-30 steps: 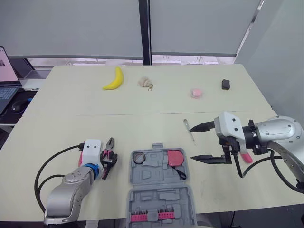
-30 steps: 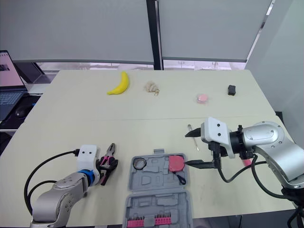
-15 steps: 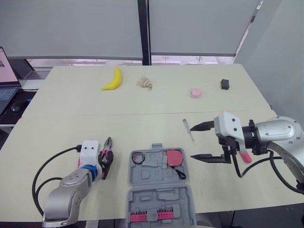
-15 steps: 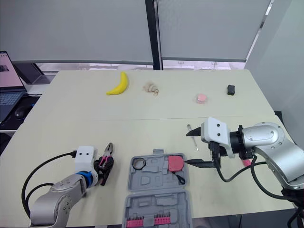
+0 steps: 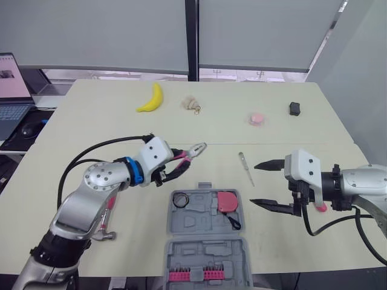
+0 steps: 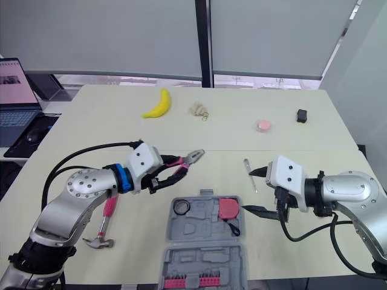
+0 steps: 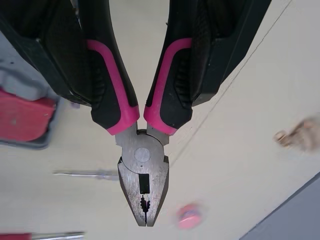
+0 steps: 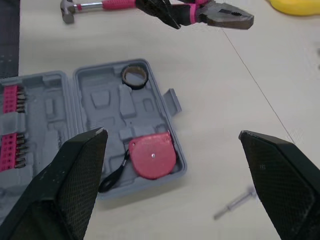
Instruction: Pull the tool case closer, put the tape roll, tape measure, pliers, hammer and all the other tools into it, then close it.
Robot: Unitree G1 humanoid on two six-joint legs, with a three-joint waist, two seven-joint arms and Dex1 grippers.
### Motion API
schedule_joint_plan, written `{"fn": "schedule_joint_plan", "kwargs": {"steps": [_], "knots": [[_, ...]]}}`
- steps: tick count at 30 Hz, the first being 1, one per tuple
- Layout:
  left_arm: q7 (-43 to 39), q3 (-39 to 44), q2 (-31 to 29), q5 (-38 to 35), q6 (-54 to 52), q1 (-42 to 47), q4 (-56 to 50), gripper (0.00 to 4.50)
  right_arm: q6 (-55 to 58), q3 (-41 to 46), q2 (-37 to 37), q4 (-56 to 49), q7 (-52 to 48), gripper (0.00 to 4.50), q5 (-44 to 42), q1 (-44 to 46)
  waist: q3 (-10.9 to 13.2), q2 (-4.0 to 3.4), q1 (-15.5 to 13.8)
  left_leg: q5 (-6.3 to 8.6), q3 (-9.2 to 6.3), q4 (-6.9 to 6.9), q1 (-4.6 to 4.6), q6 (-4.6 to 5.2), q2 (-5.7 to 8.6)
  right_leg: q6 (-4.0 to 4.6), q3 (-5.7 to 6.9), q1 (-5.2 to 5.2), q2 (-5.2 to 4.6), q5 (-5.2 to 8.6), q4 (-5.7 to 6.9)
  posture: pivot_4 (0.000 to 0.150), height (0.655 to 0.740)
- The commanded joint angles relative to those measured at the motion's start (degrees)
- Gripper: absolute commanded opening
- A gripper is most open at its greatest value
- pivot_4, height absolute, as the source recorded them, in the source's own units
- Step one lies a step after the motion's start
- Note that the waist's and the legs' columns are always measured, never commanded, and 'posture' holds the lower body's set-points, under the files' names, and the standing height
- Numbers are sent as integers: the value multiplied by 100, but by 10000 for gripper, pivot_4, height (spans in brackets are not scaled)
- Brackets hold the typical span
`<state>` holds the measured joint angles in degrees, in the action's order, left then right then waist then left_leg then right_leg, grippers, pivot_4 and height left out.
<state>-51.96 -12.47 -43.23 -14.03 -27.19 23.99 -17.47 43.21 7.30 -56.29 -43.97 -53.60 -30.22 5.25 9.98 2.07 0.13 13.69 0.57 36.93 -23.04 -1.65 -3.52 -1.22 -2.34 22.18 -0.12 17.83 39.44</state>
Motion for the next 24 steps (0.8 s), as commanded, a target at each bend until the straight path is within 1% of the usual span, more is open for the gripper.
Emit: {"fn": "schedule_joint_plan", "kwargs": {"steps": [1, 4, 6, 8, 12, 15, 18, 21, 24], "knots": [[-706, -455, -13, 199, 314, 572, 276, 24165, 134, 448, -106, -498, 233, 45000, 11, -430, 0, 0, 6, 0, -2, 0, -1, 0, -1, 0, 1, 0, 5, 0, 0, 1500, 7274], [-1004, -927, 205, 376, 237, 1005, 446, 24165, 366, 445, -11, -816, 617, 45000, -15, -658, 1, -2, 51, 1, 1, 0, 2, 2, -3, -1, -1, 0, 13, 1, 1, 1500, 7274], [-1162, -1205, 334, 472, 127, 1166, 402, 24165, 597, 67, 12, -956, 1041, 45000, 207, -565, 1, -2, 60, 0, -1, 2, 2, 1, -4, -1, -2, 0, 16, 1, 3, 1500, 7274], [-1290, -1372, 389, 540, 26, 1238, 342, 24165, 802, -404, 70, -956, 1391, 45000, 420, -320, 1, -2, 88, 0, -1, 3, 2, 1, -4, -7, -3, 0, 16, 4, 3, 1500, 7274], [-1472, -1545, 431, 655, -37, 1325, 300, 24164, 1206, -1584, 447, -617, 1811, 45000, 763, 667, 2, -2, 180, 0, -3, 5, 4, 2, -4, -21, -8, 2, 16, 10, 11, 1500, 7274], [-1551, -1588, 452, 727, -67, 1401, 309, 24164, 1455, -2361, 732, -301, 1891, 45000, 980, 1309, 4, -4, 165, -1, -12, 6, 5, 2, -6, -23, -8, 3, 21, 12, 19, 1500, 7274], [-1603, -1630, 486, 781, -78, 1448, 323, 24164, 1625, -2894, 925, -81, 1872, 45000, 1097, 1700, 4, -5, 156, -1, -13, 6, 2, 2, -5, -19, -7, 5, 21, 10, 19, 1500, 7274], [-1649, -1658, 505, 854, -55, 1438, 315, 24164, 1586, -3236, 1112, 192, 1865, 45000, 1280, 2017, 4, -5, 153, -1, -11, 7, -2, 3, -5, -11, -7, 8, 19, 6, 17, 1500, 7274], [-1694, -1651, 505, 913, -35, 1422, 310, 24164, 1493, -3396, 1225, 412, 1781, 45000, 1390, 2293, 4, -5, 152, -1, -11, 7, -4, 3, -4, -2, -7, 10, 18, 1, 15, 1500, 7274]]}}
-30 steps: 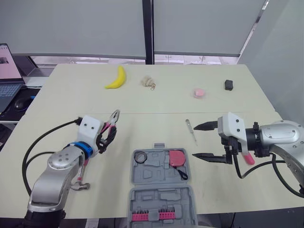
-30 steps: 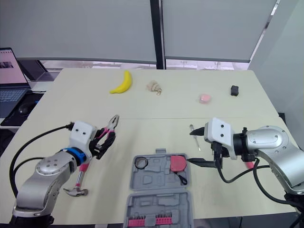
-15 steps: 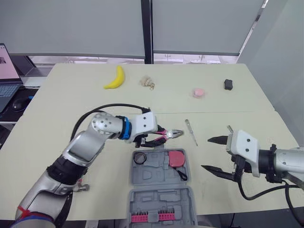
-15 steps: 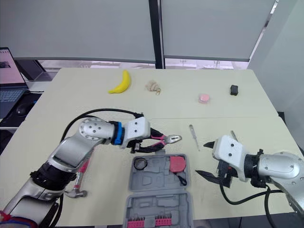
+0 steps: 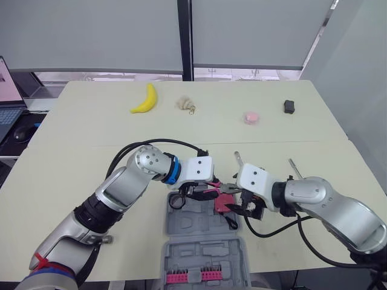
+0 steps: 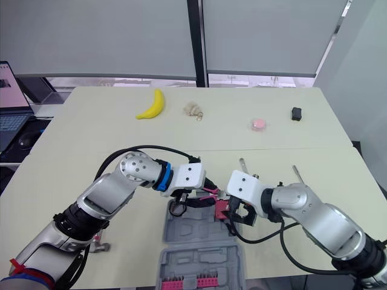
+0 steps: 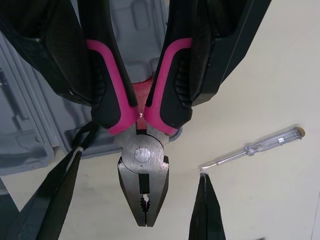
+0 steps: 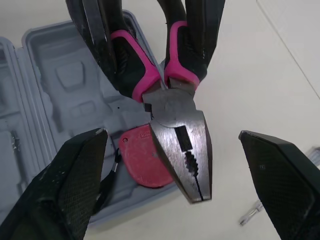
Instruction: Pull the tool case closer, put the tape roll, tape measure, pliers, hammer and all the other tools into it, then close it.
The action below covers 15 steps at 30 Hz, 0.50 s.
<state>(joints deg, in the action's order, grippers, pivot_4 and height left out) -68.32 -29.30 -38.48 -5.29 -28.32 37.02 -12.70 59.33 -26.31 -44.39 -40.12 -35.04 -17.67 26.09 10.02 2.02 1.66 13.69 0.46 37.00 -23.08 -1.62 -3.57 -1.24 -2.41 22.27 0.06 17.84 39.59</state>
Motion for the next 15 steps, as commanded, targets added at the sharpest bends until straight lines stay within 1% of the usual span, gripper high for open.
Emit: {"fn": "schedule_joint_plan", "kwargs": {"steps": [1, 3, 4, 7, 8, 10, 14, 15], "knots": [[-68, 31, 25, 60, 87, 115, -164, 24164, -134, -71, 69, 79, -98, 45000, 161, 277, 0, 0, 0, 0, 0, 0, 0, 0, 0, 0, 1, 0, 0, 0, 0, 1500, 7274], [-91, 26, 2, 101, 121, 94, -162, 24164, -156, -122, 105, 144, -149, 45000, 197, 369, 0, 0, 0, 0, -2, 0, 0, 0, -1, 0, 2, 0, 0, 0, 1, 1500, 7274], [-100, 26, 2, 118, 131, 85, -158, 24163, -171, -142, 108, 169, -176, 43105, 222, 400, 0, 0, 0, 0, -3, -1, 0, 0, -1, 0, 3, 0, 0, 0, 1, 1500, 7274], [-112, 36, 44, 167, 135, 80, -133, 24163, -203, -184, 95, 214, -254, 35203, 266, 443, 0, 0, 0, 0, -5, -1, 0, 0, -1, 1, 4, 0, 1, 1, 2, 1500, 7274], [-107, 36, 65, 179, 132, 85, -120, 24163, -213, -195, 84, 227, -287, 31285, 276, 449, 0, 0, 0, 0, -5, -1, 0, 0, -1, 1, 4, 0, 1, 1, 2, 1500, 7274], [-98, 49, 100, 187, 129, 90, -94, 24163, -228, -239, 63, 223, -342, 24829, 306, 442, 0, 0, -1, 0, -4, -1, 0, 0, -1, 1, 3, 0, 1, 1, 2, 1500, 7274], [-109, 71, 111, 220, 169, 80, -50, 24163, -242, -272, 86, 200, -388, 14951, 340, 435, 0, 0, 0, 0, -5, 0, 1, 0, -1, 1, 3, 0, 0, 1, 6, 1500, 7274], [-112, 80, 111, 228, 175, 70, -45, 24144, -255, -275, 92, 196, -402, 13291, 349, 438, 0, -1, 0, 0, -6, 0, 1, 0, -1, 1, 4, 0, 1, 1, 7, 1500, 7274]]}}
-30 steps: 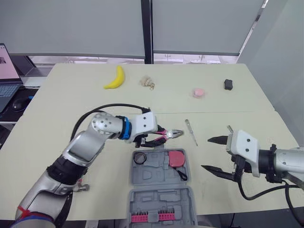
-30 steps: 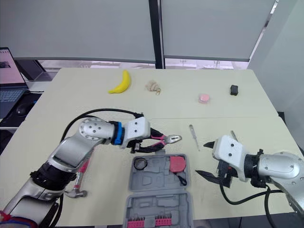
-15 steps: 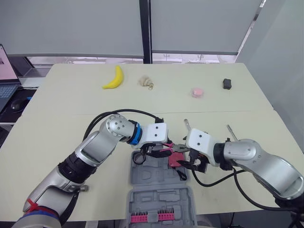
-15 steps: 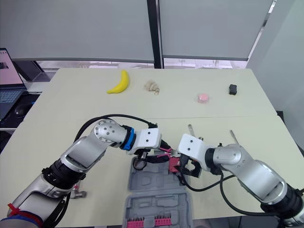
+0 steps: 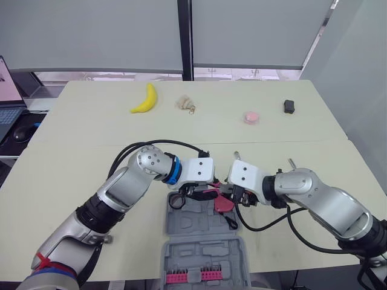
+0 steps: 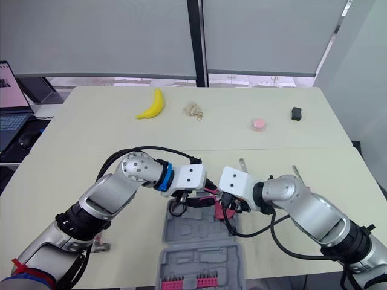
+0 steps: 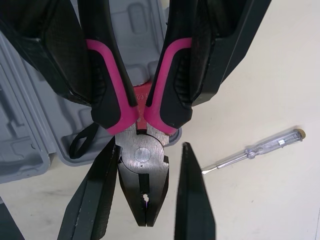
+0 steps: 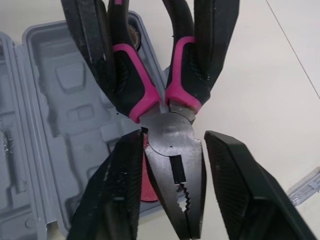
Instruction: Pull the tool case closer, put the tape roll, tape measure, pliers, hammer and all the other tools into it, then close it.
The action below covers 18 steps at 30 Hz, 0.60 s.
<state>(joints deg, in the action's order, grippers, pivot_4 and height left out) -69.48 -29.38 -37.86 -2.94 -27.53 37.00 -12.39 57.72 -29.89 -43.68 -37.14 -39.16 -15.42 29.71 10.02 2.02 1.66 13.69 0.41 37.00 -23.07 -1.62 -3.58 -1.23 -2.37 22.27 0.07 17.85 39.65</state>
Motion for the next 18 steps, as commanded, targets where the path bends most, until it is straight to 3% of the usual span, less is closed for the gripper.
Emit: {"fn": "schedule_joint_plan", "kwargs": {"steps": [1, 8, 10, 15, 18], "knots": [[5, 98, 51, -7, 92, 62, -76, 24143, -102, 82, 25, -105, 1, 12899, 134, 78, 0, 0, 0, 0, 0, 0, 1, 0, 0, 0, 0, 0, 0, 0, 2, 1500, 7274], [-38, 169, 34, -121, 97, -47, -97, 24143, -193, 124, 15, -148, -94, 12898, 203, 93, 0, 0, 2, 0, -1, 1, 1, 0, 0, 0, 0, 1, 0, 0, 6, 1500, 7274], [-278, 240, -118, -300, 34, -80, -143, 31517, -205, 193, -38, -213, -134, 12898, 182, 81, 0, 0, 3, 0, -1, 2, 1, 0, 0, 0, 0, 1, 0, 0, 8, 1500, 7274], [-525, 832, -463, -765, 260, -319, -66, 44953, -228, 416, -266, -399, -288, 12895, 104, 18, 1, -1, 7, 0, -1, 2, 3, 0, -1, 1, 1, 2, 0, 1, 13, 1500, 7274], [-822, 1291, -857, -1019, 634, -583, 99, 45000, -237, 596, -481, -554, -430, 12894, 21, -42, 1, -2, 13, 0, -3, 1, 3, 0, -3, 2, 2, 4, 0, 1, 15, 1500, 7274]]}}
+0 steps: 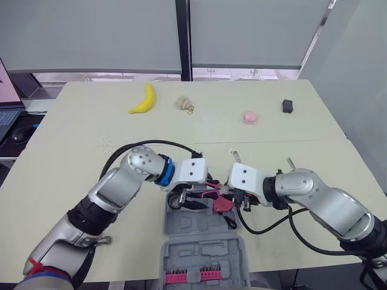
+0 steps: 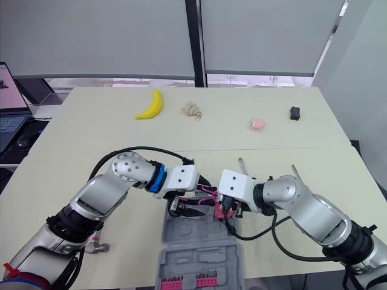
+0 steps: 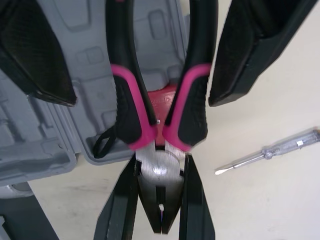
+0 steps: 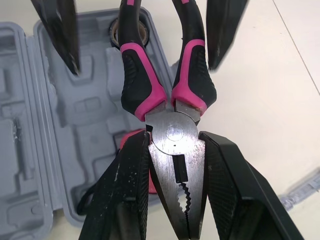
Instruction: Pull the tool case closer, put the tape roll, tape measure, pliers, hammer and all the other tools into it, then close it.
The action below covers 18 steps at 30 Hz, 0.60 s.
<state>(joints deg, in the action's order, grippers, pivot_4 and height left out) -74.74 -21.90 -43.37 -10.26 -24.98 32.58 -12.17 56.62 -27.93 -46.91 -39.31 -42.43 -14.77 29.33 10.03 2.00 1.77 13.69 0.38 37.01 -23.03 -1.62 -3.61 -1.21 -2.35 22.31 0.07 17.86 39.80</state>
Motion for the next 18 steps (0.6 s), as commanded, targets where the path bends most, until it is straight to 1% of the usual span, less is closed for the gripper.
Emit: {"fn": "schedule_joint_plan", "kwargs": {"steps": [1, 7, 10, 14, 18], "knots": [[-428, 710, -444, -377, 591, -262, 157, 45000, -137, 456, -242, -393, -167, 12894, -69, -26, 1, -2, 6, 0, -1, -1, 1, 0, -1, 1, 2, 0, 0, 1, 1, 1500, 7274], [-923, 1637, -1100, -757, 1546, -1124, 481, 45000, -233, 663, -733, -729, -603, 12893, -177, -103, 4, -7, 0, 0, 2, -2, 3, 0, -3, 5, 3, 1, -4, 3, 1, 1500, 7274], [-1261, 2116, -1518, -817, 2206, -1823, 656, 45000, -206, 607, -912, -935, -815, 12892, -242, -58, 6, -10, 14, 0, 2, -3, 3, 0, -6, 6, 1, 3, -6, 4, 2, 1500, 7274], [-1455, 2535, -1722, -938, 2830, -2624, 665, 45000, -208, 103, -887, -1081, -801, 12892, -33, -25, 9, -15, 5, 0, 0, -5, 10, 0, -8, 16, 1, 3, -16, 9, 8, 1500, 7274], [-1462, 2813, -1685, -1059, 3201, -3266, 572, 45000, -188, -583, -618, -894, -722, 12891, 324, 194, 10, -16, -4, 0, 6, -5, 8, 0, -9, 21, 6, 4, -24, 12, 10, 1500, 7274]]}}
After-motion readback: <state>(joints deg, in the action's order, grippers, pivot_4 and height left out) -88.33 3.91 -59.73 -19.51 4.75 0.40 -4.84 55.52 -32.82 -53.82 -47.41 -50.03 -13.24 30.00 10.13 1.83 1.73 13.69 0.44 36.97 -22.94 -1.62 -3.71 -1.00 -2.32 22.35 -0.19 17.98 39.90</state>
